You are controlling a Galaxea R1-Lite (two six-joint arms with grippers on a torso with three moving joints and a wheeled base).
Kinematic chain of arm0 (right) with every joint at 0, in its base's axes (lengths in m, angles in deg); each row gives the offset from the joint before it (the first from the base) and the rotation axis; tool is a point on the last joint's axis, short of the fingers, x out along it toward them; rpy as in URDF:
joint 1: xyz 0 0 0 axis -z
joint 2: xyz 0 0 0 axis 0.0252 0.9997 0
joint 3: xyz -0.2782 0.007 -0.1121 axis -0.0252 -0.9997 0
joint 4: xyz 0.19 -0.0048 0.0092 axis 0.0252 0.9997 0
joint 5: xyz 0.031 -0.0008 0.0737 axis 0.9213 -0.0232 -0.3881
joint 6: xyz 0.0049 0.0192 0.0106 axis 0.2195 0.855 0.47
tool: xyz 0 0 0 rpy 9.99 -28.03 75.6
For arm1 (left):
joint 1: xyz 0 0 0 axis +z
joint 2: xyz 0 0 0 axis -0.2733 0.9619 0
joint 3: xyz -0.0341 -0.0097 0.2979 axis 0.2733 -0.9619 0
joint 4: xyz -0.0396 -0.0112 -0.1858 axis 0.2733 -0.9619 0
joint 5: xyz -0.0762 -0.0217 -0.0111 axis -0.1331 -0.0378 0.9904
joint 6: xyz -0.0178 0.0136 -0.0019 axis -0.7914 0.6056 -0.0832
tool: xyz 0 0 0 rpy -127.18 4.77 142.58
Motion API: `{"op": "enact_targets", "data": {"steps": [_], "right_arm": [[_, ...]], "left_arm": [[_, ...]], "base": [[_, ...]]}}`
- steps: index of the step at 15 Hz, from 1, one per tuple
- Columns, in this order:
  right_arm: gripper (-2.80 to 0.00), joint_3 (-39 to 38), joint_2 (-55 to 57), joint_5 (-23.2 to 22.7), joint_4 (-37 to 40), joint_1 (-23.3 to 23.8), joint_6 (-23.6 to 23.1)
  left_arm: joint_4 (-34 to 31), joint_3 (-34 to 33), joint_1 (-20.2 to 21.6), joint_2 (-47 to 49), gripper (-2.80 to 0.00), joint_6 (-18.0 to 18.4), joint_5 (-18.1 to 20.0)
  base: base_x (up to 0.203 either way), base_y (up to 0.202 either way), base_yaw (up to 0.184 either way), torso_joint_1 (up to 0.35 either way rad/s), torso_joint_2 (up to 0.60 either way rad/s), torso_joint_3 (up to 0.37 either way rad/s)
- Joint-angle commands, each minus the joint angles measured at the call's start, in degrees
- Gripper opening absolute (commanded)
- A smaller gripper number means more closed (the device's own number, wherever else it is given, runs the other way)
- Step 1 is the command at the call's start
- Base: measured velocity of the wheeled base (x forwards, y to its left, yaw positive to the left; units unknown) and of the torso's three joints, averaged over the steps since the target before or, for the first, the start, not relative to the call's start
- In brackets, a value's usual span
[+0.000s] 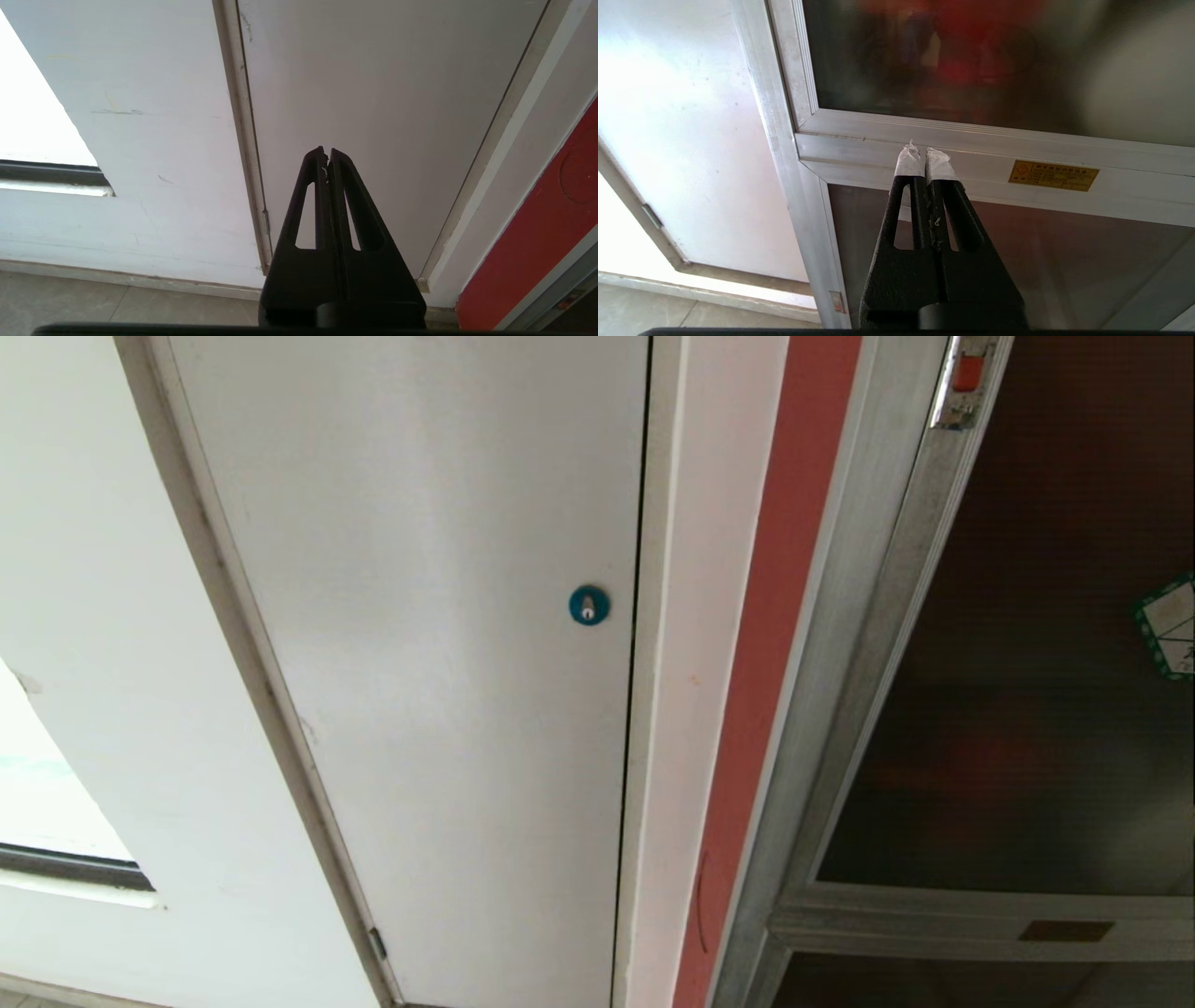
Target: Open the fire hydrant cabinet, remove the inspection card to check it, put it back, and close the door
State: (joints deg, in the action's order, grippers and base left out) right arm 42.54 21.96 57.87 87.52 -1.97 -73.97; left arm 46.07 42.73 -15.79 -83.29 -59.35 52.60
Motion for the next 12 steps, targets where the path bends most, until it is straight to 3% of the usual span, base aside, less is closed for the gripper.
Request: {"op": "enact_targets", "data": {"steps": [1,12], "right_arm": [[-2.8,-0.18,-0.01,-0.02,-0.02,0.0,-0.01],[-2.8,0.45,-0.01,0.51,0.13,0.0,0.69]], "left_arm": [[0.02,-0.01,0.01,0.07,-2.8,-0.02,-0.02],[0.02,-0.01,0.01,0.0,-2.8,-0.02,-0.02]], "base": [[0.0,0.0,0.0,0.0,0.0,0.0],[0.0,0.0,0.0,0.0,0.0,0.0]]}}
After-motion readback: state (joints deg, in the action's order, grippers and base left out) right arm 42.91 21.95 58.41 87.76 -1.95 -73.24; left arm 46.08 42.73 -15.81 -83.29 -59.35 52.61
